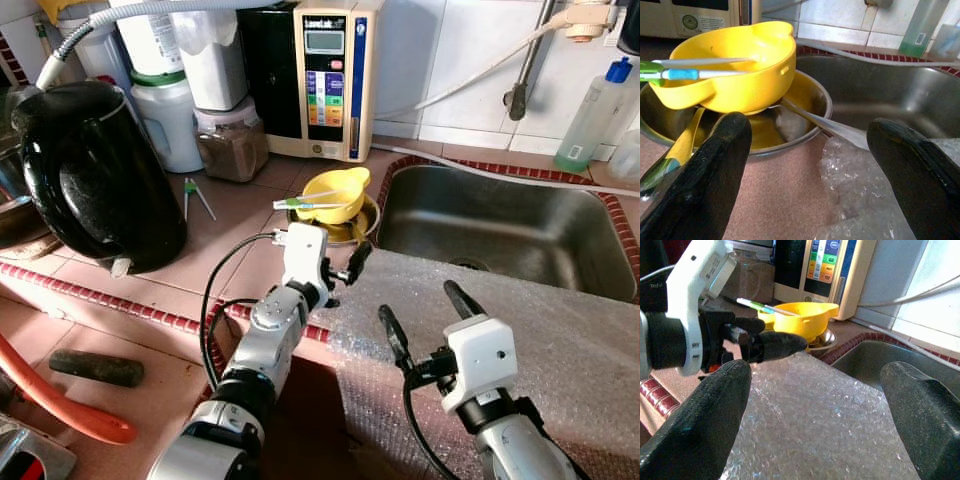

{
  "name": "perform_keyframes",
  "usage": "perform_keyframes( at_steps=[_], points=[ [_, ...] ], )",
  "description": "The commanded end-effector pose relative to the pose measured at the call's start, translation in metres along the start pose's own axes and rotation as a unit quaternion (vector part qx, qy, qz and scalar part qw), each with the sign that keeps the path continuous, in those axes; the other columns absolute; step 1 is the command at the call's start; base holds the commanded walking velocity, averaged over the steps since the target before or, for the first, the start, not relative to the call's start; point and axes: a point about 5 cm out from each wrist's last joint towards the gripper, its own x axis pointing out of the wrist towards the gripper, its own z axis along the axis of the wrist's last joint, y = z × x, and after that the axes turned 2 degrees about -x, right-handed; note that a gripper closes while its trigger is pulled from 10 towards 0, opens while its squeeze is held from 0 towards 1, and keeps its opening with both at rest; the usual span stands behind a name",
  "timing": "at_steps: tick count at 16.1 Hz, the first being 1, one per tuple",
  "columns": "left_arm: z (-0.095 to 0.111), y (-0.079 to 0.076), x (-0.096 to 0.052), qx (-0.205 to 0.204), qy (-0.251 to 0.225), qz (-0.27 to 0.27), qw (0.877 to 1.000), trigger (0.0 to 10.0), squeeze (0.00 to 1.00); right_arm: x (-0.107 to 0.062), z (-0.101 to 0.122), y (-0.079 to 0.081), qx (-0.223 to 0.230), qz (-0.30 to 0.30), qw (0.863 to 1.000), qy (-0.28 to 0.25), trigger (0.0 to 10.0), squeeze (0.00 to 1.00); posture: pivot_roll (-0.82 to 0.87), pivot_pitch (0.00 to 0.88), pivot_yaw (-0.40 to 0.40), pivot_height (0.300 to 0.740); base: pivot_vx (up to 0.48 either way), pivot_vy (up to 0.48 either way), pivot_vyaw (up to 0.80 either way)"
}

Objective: Kitchen organization

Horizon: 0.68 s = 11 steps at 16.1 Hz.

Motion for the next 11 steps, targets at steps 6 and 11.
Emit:
perform_keyframes(
  at_steps=[6, 11],
  points=[
    [0.012, -0.049, 0.026, 0.013, -0.004, -0.036, 0.999, 10.0, 0.0, -0.001, 0.001, 0.003, 0.0, 0.0, 1.0, 0.0, 10.0, 0.0, -0.12, 0.0, 0.097, 0.74, 0.0, 0.0, 0.0],
    [0.027, -0.017, 0.028, 0.039, -0.002, 0.0, 0.999, 10.0, 0.0, -0.006, 0.004, 0.007, 0.002, 0.013, 1.0, 0.003, 10.0, 0.0, -0.12, 0.04, 0.087, 0.74, 0.0, 0.0, 0.0]
  ],
)
